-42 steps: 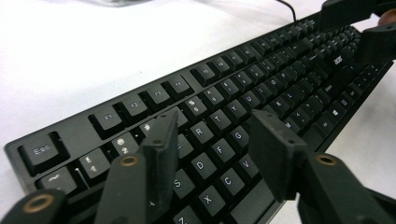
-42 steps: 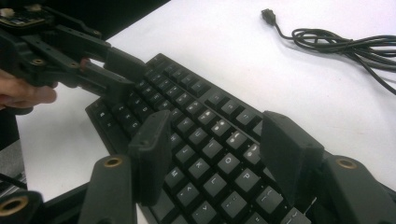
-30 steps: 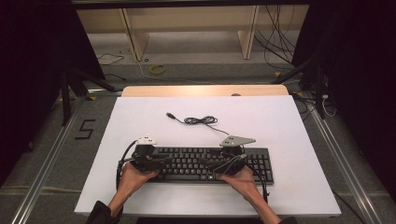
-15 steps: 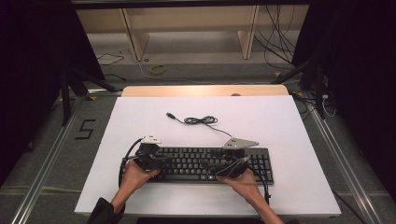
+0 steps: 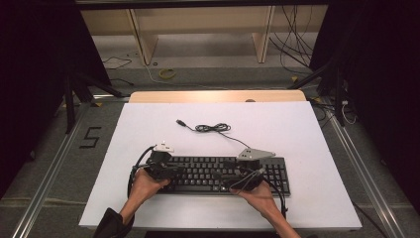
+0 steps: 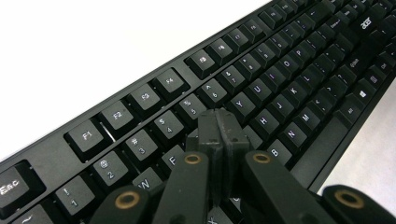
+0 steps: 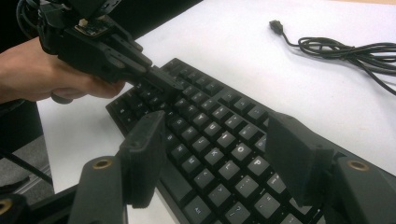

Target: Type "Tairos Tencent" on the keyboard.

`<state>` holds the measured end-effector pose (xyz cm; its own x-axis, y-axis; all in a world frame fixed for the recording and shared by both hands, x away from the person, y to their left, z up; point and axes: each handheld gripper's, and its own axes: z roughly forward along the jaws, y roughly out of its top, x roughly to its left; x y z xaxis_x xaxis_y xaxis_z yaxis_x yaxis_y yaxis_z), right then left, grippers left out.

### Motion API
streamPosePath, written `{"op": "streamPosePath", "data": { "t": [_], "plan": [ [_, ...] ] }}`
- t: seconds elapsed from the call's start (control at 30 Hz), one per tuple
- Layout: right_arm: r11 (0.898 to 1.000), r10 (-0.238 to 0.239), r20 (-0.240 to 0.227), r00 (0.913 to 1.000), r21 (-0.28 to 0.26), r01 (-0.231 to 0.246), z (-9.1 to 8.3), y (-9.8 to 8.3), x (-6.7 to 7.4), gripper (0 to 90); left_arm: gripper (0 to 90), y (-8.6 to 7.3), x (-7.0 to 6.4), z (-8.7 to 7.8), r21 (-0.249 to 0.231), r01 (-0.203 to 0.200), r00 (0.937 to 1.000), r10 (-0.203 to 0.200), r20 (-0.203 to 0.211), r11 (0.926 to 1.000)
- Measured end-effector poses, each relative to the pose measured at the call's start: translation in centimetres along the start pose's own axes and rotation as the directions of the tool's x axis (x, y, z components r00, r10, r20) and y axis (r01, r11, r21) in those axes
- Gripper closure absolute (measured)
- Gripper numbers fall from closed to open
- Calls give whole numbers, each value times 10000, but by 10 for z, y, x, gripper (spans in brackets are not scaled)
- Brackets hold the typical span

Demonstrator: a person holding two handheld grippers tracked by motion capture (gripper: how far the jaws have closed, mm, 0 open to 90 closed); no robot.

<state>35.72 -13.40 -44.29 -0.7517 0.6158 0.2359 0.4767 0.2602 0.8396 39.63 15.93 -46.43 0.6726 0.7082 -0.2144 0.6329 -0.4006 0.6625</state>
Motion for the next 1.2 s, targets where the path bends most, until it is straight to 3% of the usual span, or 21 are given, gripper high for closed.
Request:
{"op": "streamPosePath", "data": {
  "t": [0.87,1.2],
  "plan": [
    [10000,-32,-15,10000,27,32,0,-2,1,376,890,2,1,9,237,19,9999,-16,-132,9997],
    [10000,-78,26,10000,46,78,-1,-2,1,377,892,-1,-1,11,289,-182,9996,187,-189,9994]
  ]
}}
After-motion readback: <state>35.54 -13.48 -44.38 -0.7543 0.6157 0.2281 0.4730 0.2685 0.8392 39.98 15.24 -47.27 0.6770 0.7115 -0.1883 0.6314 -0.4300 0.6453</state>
